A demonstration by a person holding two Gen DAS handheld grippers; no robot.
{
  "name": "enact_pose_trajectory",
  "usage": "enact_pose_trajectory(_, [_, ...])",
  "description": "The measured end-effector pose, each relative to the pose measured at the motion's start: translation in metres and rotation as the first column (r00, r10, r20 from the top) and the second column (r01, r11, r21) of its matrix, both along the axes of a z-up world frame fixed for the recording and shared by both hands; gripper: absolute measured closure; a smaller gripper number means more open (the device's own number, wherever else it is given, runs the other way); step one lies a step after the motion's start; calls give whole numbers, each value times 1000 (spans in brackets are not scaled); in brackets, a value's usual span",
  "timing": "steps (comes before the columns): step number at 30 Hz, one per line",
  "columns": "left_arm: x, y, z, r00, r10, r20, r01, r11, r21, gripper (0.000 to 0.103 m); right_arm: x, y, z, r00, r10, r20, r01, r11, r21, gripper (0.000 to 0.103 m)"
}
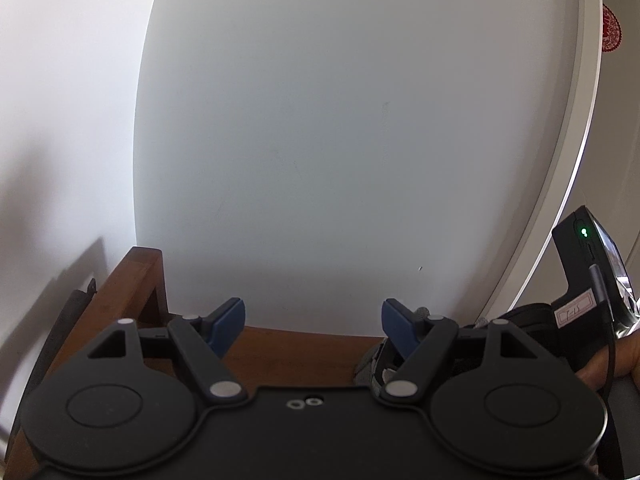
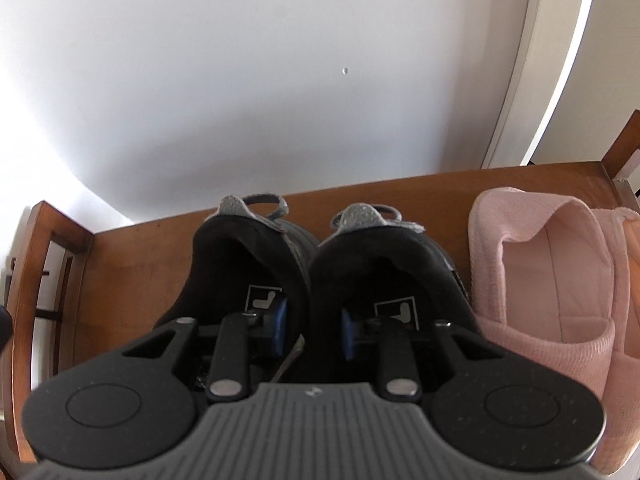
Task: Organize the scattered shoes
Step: 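Open the right tool and release the sneakers on the top shelf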
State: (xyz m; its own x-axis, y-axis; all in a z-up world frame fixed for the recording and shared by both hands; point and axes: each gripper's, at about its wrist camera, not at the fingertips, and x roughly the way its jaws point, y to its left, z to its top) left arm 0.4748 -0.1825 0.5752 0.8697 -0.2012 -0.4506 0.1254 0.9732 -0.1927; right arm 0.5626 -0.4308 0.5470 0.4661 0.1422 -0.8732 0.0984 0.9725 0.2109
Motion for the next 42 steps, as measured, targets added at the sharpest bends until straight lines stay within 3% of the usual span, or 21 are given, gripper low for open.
enact_pose_trajectory(6, [2, 2, -7, 1000, -15, -17, 16, 1000, 5, 28, -4, 17, 0, 998, 15, 59, -15, 1000, -6, 73])
enact_pose_trajectory(11, [-9, -2, -4, 999, -35, -17, 35, 999, 14, 28, -1, 22, -9, 997, -34, 69, 32, 999, 25, 69])
enact_pose_trajectory(19, [-41, -6, 4, 1000, -5, -10, 6, 1000, 28, 28, -18, 20, 7, 994, 27, 106, -30, 999, 26, 66])
enact_pose_trajectory(21, [-53, -5, 7, 1000, 14, -6, -14, 999, 32, 28, -35, 20, 19, 987, 43, 156, -46, 999, 12, 65])
enact_pose_trajectory(22, [-59, -5, 8, 1000, 23, -2, -23, 999, 34, 28, -44, 19, 25, 983, 48, 180, -51, 999, 11, 52])
enact_pose_trajectory(24, [-73, -5, 13, 999, 39, 5, -40, 998, 40, 28, -72, 10, 34, 976, 44, 214, -51, 998, 30, 44])
enact_pose_trajectory(30, [-116, -25, 25, 999, 40, 5, -40, 997, 64, 27, -158, -31, 36, 958, 0, 286, -48, 986, 161, 44])
enact_pose_trajectory(33, [-138, -41, 25, 1000, 15, -6, -14, 996, 88, 27, -184, -56, 26, 954, -33, 299, -20, 985, 173, 44])
enact_pose_trajectory(37, [-167, -61, 25, 999, 3, -36, 1, 992, 123, 27, -231, -80, 25, 965, -49, 257, 4, 985, 173, 44])
enact_pose_trajectory(42, [-195, -69, 26, 996, -28, -83, 36, 994, 99, 27, -264, -81, -5, 982, -35, 183, 1, 983, 184, 44])
